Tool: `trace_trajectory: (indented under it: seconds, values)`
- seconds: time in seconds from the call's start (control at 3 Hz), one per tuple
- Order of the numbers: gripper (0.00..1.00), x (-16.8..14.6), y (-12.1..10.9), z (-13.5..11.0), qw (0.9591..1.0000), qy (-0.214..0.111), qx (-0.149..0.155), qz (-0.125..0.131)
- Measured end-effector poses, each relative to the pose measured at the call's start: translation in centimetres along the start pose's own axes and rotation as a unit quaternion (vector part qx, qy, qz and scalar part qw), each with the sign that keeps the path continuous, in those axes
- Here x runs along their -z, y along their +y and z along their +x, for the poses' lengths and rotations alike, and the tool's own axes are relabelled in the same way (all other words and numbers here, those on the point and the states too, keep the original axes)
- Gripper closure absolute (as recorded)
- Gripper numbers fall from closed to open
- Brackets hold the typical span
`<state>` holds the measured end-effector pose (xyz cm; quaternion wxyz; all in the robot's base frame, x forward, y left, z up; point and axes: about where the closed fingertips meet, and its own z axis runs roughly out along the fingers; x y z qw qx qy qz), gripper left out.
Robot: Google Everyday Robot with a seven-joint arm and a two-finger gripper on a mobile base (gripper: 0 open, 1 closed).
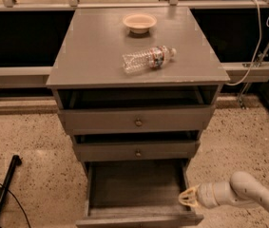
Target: Open bottom drawer
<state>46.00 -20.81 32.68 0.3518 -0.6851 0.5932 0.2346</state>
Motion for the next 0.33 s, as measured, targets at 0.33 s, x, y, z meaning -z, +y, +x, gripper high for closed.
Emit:
trace_trajectory:
  seconds: [0.33]
  values:
    - [0.59, 1.59, 1.05, -0.06, 0.9995, 0.016, -0.008, 0.026]
